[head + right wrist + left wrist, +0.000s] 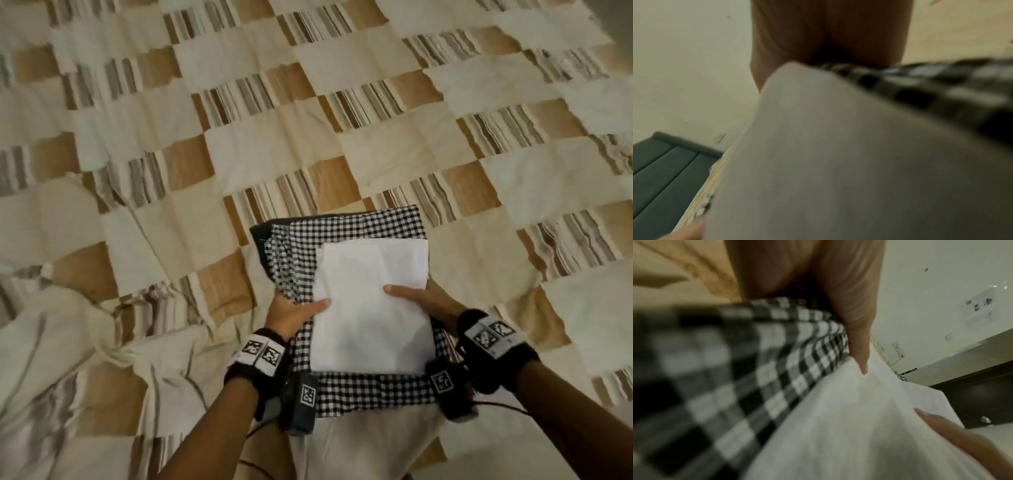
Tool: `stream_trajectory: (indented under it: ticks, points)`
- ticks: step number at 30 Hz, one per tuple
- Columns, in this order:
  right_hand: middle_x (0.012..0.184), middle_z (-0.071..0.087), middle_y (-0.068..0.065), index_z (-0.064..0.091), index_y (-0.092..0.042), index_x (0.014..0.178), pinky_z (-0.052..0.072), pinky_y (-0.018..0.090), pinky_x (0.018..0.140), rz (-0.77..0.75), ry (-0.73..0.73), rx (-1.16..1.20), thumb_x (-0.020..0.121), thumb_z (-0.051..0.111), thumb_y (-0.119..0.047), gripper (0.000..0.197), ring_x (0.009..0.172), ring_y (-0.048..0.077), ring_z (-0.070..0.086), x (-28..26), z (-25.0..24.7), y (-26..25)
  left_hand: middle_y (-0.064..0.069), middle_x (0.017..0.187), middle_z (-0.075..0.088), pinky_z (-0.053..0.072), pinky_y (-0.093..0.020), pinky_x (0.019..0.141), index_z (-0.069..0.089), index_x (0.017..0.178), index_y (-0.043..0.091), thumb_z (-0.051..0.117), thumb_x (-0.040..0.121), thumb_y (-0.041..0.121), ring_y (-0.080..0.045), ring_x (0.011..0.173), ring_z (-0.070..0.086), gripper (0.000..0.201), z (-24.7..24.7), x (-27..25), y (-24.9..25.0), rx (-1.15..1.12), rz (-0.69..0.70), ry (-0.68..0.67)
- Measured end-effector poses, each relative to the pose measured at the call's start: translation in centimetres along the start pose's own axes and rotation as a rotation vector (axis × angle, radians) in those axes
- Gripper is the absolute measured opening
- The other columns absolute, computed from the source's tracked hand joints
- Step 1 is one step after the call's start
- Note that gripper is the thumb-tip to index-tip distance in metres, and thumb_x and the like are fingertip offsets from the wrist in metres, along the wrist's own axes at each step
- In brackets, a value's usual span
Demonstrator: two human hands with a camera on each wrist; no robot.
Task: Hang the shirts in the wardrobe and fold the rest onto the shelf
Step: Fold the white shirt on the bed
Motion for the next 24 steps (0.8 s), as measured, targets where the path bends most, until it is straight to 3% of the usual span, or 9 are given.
stream_trajectory:
  ticks: [2,4,6,9,12,17,19,21,24]
  points:
    - [0.125,0.06,-0.001,0.046,-0.024,0.133,0.049,0.039,0.094,0.001,0.021,-0.026,0.062,0.086,-0.032,0.082,0.11,0.02,0.059,-1.8,1.7,-0.8,0.002,0.126,0.06,0.044,-0.043,0.102,0.047,0.129,0.017,0.086,0.029,0.064,-0.018,0.113,0.058,0.117,-1.3,-2.3,0.4,0.058,0.016,-0.044]
    - [0.126,0.061,0.001,0.05,-0.022,0.131,0.048,0.039,0.096,0.008,-0.033,-0.032,0.064,0.086,-0.029,0.076,0.109,0.02,0.06,-4.1,4.7,-2.6,-0.002,0.125,0.06,0.044,-0.041,0.103,0.052,0.121,0.014,0.089,0.043,0.051,-0.021,0.114,0.058,0.094,-4.1,-6.2,2.5,0.091,0.029,-0.005]
    - [0.127,0.061,0.001,0.051,-0.02,0.131,0.049,0.039,0.095,0.024,-0.13,-0.06,0.058,0.087,-0.035,0.082,0.109,0.019,0.061,-7.2,8.2,-5.0,-0.003,0.127,0.057,0.04,-0.038,0.104,0.049,0.125,0.014,0.088,0.058,0.034,-0.02,0.116,0.054,0.08,-7.9,-10.8,3.5,0.062,0.03,0.098]
    - [0.121,0.061,-0.004,0.051,-0.021,0.13,0.048,0.034,0.092,-0.06,-0.285,-0.166,0.074,0.079,-0.024,0.063,0.107,0.017,0.06,-11.9,14.1,-10.3,-0.005,0.134,0.053,0.038,-0.042,0.106,0.041,0.135,0.011,0.089,0.053,0.036,-0.023,0.121,0.051,0.098,-14.6,-18.1,4.7,-0.046,0.047,0.276]
    - [0.124,0.061,0.001,0.052,-0.017,0.13,0.049,0.035,0.093,-0.137,-0.429,-0.275,0.077,0.077,-0.017,0.058,0.109,0.019,0.06,-15.5,21.0,-14.9,-0.01,0.128,0.057,0.041,-0.037,0.101,0.05,0.129,0.006,0.084,0.066,0.016,-0.026,0.118,0.054,0.073,-20.9,-24.9,4.5,-0.118,0.076,0.442]
    - [0.128,0.06,-0.001,0.042,-0.021,0.138,0.048,0.039,0.098,-0.302,-0.719,-0.515,0.072,0.082,-0.028,0.077,0.111,0.018,0.06,-24.1,34.7,-19.6,-0.006,0.131,0.054,0.039,-0.043,0.105,0.044,0.133,0.009,0.088,0.05,0.033,-0.024,0.119,0.052,0.097,-29.5,-39.0,1.1,-0.346,0.08,0.787]
    - [0.125,0.061,-0.004,0.043,-0.023,0.136,0.053,0.028,0.086,-0.337,-0.854,-0.615,0.074,0.08,-0.028,0.072,0.105,0.014,0.062,-28.9,40.1,-20.3,-0.007,0.132,0.055,0.04,-0.043,0.104,0.044,0.134,0.009,0.09,0.048,0.041,-0.025,0.118,0.053,0.102,-32.1,-44.9,-1.7,-0.43,0.084,0.921]
    - [0.115,0.063,-0.008,0.048,-0.025,0.123,0.051,0.016,0.071,-0.374,-0.979,-0.697,0.078,0.077,-0.025,0.054,0.093,0.009,0.062,-34.3,45.1,-20.3,-0.004,0.13,0.056,0.041,-0.041,0.104,0.046,0.132,0.011,0.09,0.042,0.05,-0.022,0.115,0.055,0.107,-33.9,-51.3,-4.6,-0.502,0.07,1.053]
    - [0.12,0.064,0.001,0.052,-0.022,0.121,0.052,0.017,0.068,-0.471,-1.195,-0.801,0.079,0.075,-0.02,0.049,0.091,0.01,0.064,-42.5,53.2,-18.9,-0.007,0.122,0.06,0.042,-0.036,0.101,0.054,0.125,0.007,0.086,0.043,0.044,-0.021,0.111,0.057,0.095,-35.9,-61.7,-7.7,-0.584,0.083,1.206]
Point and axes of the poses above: each hand's wrist, its own x-axis towards the middle knuckle, its own z-axis out of the palm, y = z × x, the point moved 5 cm from there along x, towards the middle knuckle
